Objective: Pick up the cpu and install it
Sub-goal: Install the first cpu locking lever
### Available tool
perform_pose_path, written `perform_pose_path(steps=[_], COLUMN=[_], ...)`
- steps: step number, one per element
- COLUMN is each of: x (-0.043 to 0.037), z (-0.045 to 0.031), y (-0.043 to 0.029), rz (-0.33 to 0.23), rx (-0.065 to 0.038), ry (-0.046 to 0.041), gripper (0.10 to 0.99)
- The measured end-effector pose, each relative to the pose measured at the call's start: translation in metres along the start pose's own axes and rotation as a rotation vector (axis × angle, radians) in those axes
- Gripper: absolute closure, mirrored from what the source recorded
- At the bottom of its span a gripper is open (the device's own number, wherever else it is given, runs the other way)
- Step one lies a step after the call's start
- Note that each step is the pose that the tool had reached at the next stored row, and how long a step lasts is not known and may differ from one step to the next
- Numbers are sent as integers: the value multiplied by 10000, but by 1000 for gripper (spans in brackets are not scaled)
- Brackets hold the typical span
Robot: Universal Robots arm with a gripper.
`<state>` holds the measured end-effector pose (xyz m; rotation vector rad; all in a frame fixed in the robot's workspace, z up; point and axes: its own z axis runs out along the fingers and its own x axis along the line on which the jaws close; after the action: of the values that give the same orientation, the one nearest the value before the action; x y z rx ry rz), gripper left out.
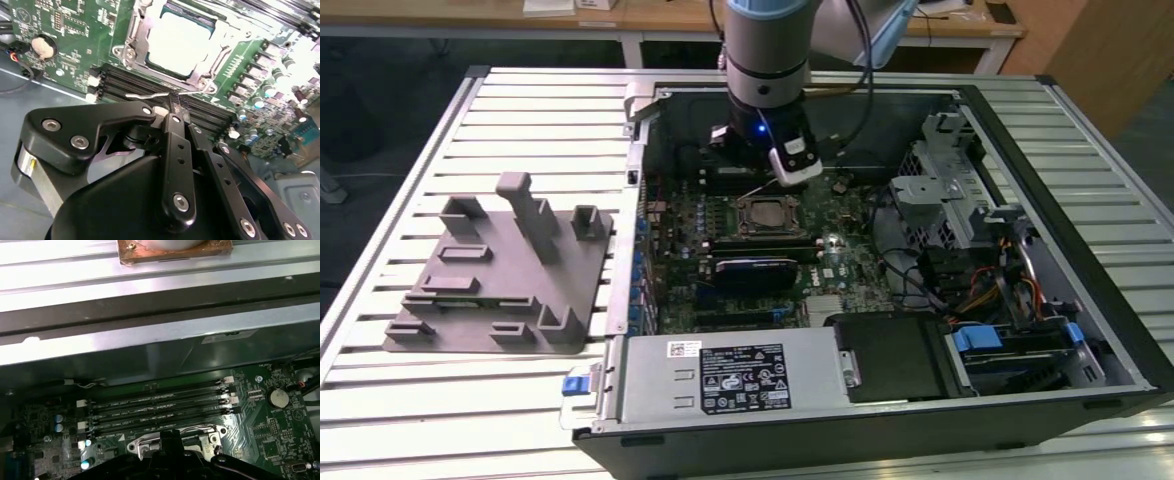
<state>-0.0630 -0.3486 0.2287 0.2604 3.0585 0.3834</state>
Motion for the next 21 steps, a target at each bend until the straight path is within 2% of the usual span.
perform_pose_path(steps=[8, 15, 21], x=[-71, -81, -65], z=[35, 72, 143], y=[31, 48, 121], rz=[385, 833, 974], rx=[12, 29, 70], ry=[-101, -214, -262], gripper=[980, 980, 980])
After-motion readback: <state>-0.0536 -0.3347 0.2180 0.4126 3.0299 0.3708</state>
